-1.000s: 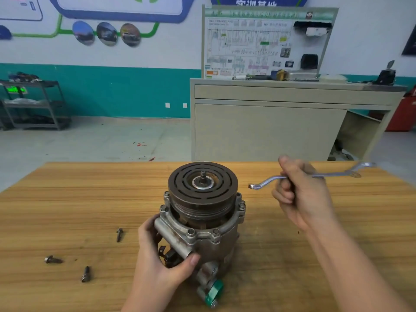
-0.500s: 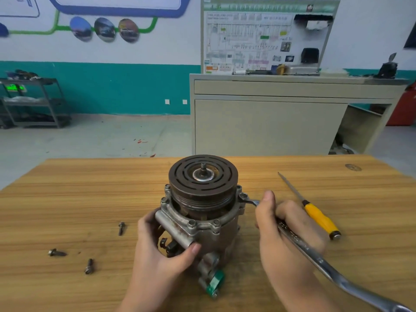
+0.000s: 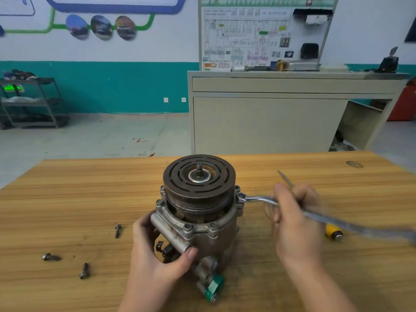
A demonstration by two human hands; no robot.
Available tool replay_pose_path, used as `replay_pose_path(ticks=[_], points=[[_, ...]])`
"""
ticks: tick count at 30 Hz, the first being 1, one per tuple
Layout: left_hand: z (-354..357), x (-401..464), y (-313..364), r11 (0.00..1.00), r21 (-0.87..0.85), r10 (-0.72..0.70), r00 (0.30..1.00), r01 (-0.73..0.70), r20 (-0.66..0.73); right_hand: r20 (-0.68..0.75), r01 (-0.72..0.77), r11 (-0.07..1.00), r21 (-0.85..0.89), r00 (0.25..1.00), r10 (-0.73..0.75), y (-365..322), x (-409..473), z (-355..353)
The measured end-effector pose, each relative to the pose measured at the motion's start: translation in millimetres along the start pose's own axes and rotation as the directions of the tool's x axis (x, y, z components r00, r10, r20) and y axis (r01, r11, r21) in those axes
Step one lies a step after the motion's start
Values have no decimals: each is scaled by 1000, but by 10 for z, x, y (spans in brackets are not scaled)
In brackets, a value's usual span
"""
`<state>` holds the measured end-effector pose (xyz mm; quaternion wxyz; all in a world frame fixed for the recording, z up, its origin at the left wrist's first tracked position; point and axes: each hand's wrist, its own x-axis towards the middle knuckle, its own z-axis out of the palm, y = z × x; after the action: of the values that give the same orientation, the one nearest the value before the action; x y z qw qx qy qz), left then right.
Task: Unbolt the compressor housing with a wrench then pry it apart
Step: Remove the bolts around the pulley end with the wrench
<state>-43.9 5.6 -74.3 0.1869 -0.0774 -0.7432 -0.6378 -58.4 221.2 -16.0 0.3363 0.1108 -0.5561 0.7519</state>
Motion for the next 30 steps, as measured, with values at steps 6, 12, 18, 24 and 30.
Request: replay_pose_path(ticks=[6,12,18,24,30], points=[[-9,-14,24,999,41,23,1000,-24,16,334,-660,690,296,749,573,85,536,28],[-24,-28,26,1000,15,25,999,-26,32,-51,-336,875,347,925,376,-149,441,-18],[-18,-47,41,999,36,40,999,-40,20,-180,-98,992,-75,980,83,-221,-2,90],[-3,-73,65,998,37,49,999,-49,-4,107,314,848,-426,949,-297,-339,-277,278],[-14,-78,51,999,31,23,999,-24,28,128,434,767,-472,895,-428,-332,-273,269]])
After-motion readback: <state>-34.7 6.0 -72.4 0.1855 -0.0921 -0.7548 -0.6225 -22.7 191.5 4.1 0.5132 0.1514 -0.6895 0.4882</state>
